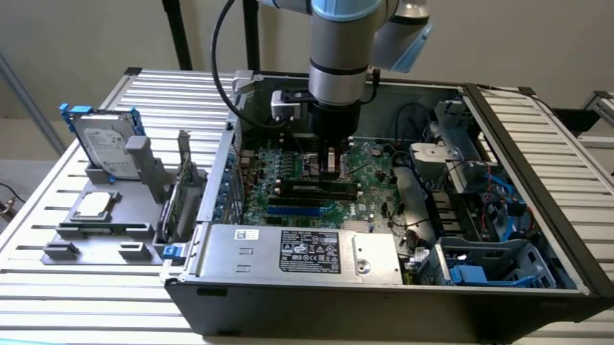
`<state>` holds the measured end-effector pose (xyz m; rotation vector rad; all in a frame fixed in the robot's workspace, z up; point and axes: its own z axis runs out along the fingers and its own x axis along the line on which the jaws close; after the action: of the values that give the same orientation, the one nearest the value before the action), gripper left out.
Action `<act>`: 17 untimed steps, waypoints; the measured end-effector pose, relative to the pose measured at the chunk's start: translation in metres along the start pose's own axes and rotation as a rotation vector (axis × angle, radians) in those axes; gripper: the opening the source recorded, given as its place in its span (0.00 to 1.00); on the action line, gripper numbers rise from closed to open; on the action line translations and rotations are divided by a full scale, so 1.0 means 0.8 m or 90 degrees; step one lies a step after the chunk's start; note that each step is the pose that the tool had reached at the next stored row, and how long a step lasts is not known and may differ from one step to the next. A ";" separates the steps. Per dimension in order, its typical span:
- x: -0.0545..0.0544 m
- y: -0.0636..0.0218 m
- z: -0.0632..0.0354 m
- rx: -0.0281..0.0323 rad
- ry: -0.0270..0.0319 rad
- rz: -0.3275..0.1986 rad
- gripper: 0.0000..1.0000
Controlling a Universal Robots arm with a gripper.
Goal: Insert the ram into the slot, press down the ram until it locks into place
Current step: 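Insert the ram into the slot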
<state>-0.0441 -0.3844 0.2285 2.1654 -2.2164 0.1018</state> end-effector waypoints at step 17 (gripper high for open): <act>0.001 0.000 -0.012 0.0031 -0.0019 0.000 0.21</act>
<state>-0.0441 -0.3846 0.2385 2.1690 -2.2205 0.1042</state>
